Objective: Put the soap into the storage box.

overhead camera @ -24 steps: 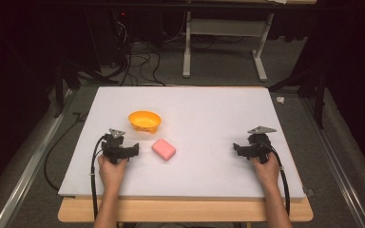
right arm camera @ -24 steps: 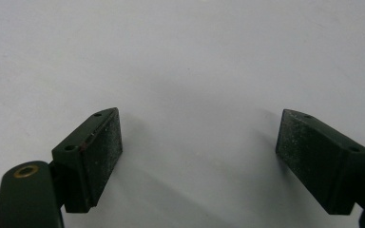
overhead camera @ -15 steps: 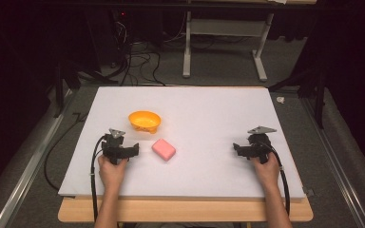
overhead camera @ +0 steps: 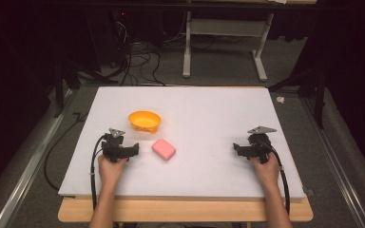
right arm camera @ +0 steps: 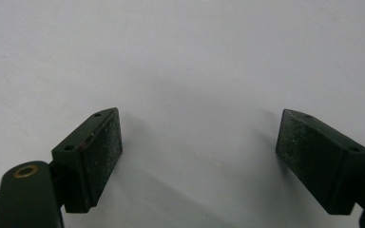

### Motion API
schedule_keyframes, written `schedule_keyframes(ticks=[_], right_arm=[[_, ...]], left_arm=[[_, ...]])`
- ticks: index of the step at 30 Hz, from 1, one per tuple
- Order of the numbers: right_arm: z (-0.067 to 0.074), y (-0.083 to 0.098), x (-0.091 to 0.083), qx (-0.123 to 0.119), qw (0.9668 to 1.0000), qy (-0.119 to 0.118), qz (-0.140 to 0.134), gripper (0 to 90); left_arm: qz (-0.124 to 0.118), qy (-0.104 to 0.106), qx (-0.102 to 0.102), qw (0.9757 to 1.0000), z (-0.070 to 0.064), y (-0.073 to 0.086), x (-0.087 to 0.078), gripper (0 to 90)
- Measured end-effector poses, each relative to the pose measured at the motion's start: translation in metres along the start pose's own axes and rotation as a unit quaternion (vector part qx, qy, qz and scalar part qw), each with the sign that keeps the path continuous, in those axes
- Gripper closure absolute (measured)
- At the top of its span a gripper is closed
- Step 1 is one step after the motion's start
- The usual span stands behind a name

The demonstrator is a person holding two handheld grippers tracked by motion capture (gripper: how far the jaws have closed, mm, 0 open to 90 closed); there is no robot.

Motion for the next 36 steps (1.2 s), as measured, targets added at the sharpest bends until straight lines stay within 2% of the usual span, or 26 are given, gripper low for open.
schedule_keyframes(ticks=[7, 13, 15, 23, 28, 30, 36], right_arm=[[0.0, 0.0, 0.0, 0.0, 1.0, 0.0, 0.0, 16.0], [0.0, 0.0, 0.0, 0.002, 1.0, -0.001, 0.001, 16.0], [0.0, 0.0, 0.0, 0.002, 1.0, -0.001, 0.001, 16.0], [0.0, 0.0, 0.0, 0.002, 1.0, -0.001, 0.001, 16.1], [0.0, 0.0, 0.0, 0.002, 1.0, 0.0, 0.001, 16.0], [0.0, 0.0, 0.0, 0.0, 1.0, 0.0, 0.0, 16.0], [0.0, 0.0, 0.0, -0.001, 1.0, 0.0, 0.0, 16.0]], left_arm=[[0.0, 0.001, -0.001, 1.0, 0.0, 0.0, 0.0, 11.8], [-0.001, 0.011, -0.007, 0.9999, 0.001, 0.0, -0.001, 10.8], [-0.001, 0.021, -0.011, 0.9997, 0.001, 0.0, -0.002, 9.4], [-0.01, 0.022, -0.005, 0.9997, -0.002, -0.002, -0.006, 9.1], [-0.012, 0.031, 0.01, 0.9994, -0.005, -0.002, -0.01, 11.1], [-0.009, 0.031, 0.028, 0.9991, -0.008, -0.001, -0.013, 11.0], [-0.016, 0.036, 0.034, 0.9986, -0.011, -0.001, -0.02, 9.9]])
Point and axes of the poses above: each handheld gripper's, and its own axes: x roughly forward along the jaws, y roughly out of its underside, z roughly to its left, the point moved 4 cm from there along x, roughly forward along the jaws, and after that the axes turned 4 degrees about z, right-handed, at the moved point
